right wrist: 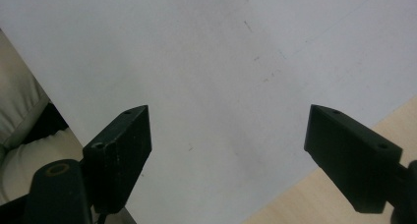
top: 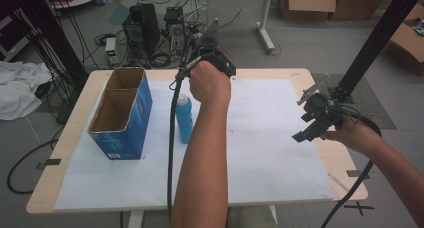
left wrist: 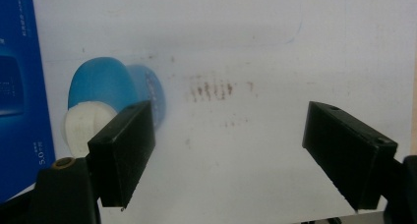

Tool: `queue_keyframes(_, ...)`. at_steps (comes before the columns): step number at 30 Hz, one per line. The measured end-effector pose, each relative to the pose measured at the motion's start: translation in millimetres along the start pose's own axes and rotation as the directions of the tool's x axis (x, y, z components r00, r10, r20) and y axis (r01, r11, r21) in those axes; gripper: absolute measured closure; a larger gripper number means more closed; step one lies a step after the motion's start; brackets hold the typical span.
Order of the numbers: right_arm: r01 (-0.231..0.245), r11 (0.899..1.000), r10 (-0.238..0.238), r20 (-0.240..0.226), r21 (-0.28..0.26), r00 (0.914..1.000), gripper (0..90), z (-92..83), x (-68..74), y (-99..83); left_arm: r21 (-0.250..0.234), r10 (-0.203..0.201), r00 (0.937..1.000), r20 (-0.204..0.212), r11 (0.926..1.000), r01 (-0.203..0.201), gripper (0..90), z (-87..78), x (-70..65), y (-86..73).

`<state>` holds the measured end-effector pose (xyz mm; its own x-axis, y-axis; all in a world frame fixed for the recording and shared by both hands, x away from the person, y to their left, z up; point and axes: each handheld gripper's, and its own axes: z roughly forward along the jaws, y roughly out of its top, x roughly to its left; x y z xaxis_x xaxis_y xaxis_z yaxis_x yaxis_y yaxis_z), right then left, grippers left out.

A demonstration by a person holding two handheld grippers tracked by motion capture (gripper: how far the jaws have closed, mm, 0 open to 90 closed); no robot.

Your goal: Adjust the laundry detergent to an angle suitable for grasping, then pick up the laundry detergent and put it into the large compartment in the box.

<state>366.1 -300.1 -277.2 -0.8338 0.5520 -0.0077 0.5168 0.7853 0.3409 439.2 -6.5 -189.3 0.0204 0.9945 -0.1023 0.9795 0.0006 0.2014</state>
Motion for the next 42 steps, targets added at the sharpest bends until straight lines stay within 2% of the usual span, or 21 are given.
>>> queue_keyframes(5,-0.003,1.000,0.003,-0.003,0.002,1.0000,17.7,-0.3,0.7,-0.9,-0.006,-0.004,0.9999,0.011,1.0000,0.004,20.8,-1.8,-0.6,-1.0)
queue_keyframes(22,0.008,1.000,-0.008,-0.006,0.001,1.0000,17.7,-0.4,0.9,0.7,-0.006,-0.005,1.0000,0.004,1.0000,0.005,20.8,-2.5,-0.9,-2.0)
queue_keyframes(42,0.020,1.000,-0.020,0.000,-0.006,0.9998,17.7,-1.9,4.5,5.0,-0.023,-0.015,0.9999,0.003,0.9996,0.015,20.6,-7.0,5.2,-5.5)
